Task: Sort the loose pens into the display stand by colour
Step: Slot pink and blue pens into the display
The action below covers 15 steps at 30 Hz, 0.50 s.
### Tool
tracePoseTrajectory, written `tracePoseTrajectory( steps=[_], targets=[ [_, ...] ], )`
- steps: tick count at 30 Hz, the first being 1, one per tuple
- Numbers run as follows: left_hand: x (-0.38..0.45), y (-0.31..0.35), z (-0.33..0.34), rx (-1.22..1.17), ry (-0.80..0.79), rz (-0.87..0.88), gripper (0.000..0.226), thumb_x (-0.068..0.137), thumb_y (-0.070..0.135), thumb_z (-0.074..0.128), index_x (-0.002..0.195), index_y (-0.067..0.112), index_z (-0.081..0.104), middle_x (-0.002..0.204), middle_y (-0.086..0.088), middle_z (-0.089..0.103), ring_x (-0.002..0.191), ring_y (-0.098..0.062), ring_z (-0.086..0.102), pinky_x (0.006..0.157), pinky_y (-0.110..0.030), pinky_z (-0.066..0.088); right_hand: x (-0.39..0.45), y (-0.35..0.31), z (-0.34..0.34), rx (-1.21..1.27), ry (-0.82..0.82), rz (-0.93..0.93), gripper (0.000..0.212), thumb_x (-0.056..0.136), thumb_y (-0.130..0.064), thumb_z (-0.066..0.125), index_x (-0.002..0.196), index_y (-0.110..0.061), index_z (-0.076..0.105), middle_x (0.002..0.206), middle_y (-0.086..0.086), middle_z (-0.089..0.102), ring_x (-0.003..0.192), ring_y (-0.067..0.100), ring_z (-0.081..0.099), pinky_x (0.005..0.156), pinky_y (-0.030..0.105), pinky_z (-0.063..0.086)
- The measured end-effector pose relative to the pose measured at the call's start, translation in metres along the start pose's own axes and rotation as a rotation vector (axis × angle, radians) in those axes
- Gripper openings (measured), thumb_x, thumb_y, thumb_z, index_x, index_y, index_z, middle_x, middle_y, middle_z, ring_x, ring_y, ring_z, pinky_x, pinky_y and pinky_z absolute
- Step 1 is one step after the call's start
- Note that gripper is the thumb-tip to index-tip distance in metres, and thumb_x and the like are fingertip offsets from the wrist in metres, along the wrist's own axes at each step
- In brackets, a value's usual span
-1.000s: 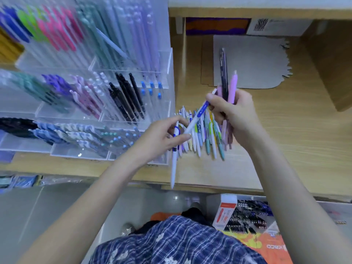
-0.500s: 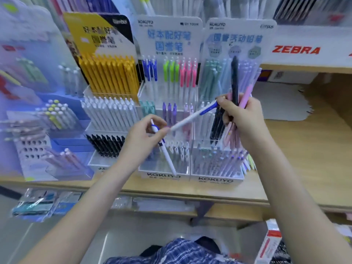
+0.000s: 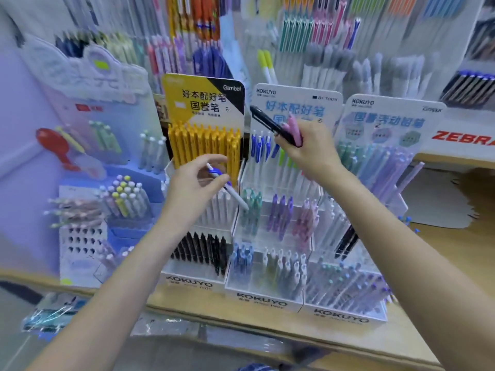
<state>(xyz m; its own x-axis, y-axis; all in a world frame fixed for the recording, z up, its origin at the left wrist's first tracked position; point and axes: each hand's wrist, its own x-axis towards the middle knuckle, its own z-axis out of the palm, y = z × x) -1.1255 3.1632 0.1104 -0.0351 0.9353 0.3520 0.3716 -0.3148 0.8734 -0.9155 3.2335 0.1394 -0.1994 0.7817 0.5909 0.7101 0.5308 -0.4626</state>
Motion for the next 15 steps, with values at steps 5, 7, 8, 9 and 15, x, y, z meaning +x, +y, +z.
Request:
tracePoseTrajectory(
  steps=[5,7,8,9,15],
  targets=[
    [0.039,0.001,0.007,0.008,0.139,0.042,0.034,0.083,0.005,0.066,0.11,0.024,0.058,0.095,0.003,0.065,0.086,-0.002,0.064,0.08,-0.016,0.053,0.014,0.005,-0.002,0.02,-0.124,0.01,0.044,0.086,-0.012,0.065,0.055,-0.008,0.035,0.048,-0.009,0.033,0.06,-0.003,0.05,0.052,0.02,0.027],
    [0.049,0.003,0.017,0.044,0.145,0.059,0.037,0.084,0.004,0.065,0.117,0.02,0.058,0.098,0.0,0.064,0.088,-0.006,0.063,0.079,-0.01,0.05,0.021,0.007,-0.008,-0.003,-0.131,0.005,0.048,0.086,-0.014,0.065,0.054,-0.014,0.03,0.048,-0.006,0.032,0.059,0.01,0.048,0.051,0.025,0.024],
    [0.053,0.004,0.021,0.078,0.145,0.073,0.038,0.084,0.005,0.064,0.12,0.018,0.057,0.098,0.002,0.062,0.088,-0.006,0.061,0.077,-0.004,0.048,0.024,0.007,-0.011,-0.013,-0.113,0.014,0.047,0.086,-0.015,0.065,0.054,-0.013,0.03,0.048,-0.004,0.031,0.052,0.015,0.04,0.051,0.027,0.023],
    [0.057,0.003,0.025,0.108,0.145,0.085,0.039,0.085,0.005,0.064,0.122,0.017,0.056,0.099,0.004,0.06,0.088,-0.005,0.059,0.074,-0.001,0.045,0.028,0.009,-0.015,-0.025,-0.094,0.025,0.047,0.086,-0.015,0.064,0.054,-0.014,0.03,0.047,-0.002,0.028,0.048,0.014,0.031,0.05,0.028,0.021],
    [0.075,-0.011,0.036,0.204,0.11,0.105,0.041,0.088,0.007,0.061,0.127,0.016,0.053,0.108,-0.001,0.061,0.09,-0.004,0.055,0.07,-0.002,0.042,0.037,0.02,-0.014,-0.063,-0.129,0.077,0.039,0.086,-0.016,0.063,0.055,-0.004,0.042,0.049,0.002,0.034,0.048,0.013,0.031,0.047,0.023,0.024]
  ],
)
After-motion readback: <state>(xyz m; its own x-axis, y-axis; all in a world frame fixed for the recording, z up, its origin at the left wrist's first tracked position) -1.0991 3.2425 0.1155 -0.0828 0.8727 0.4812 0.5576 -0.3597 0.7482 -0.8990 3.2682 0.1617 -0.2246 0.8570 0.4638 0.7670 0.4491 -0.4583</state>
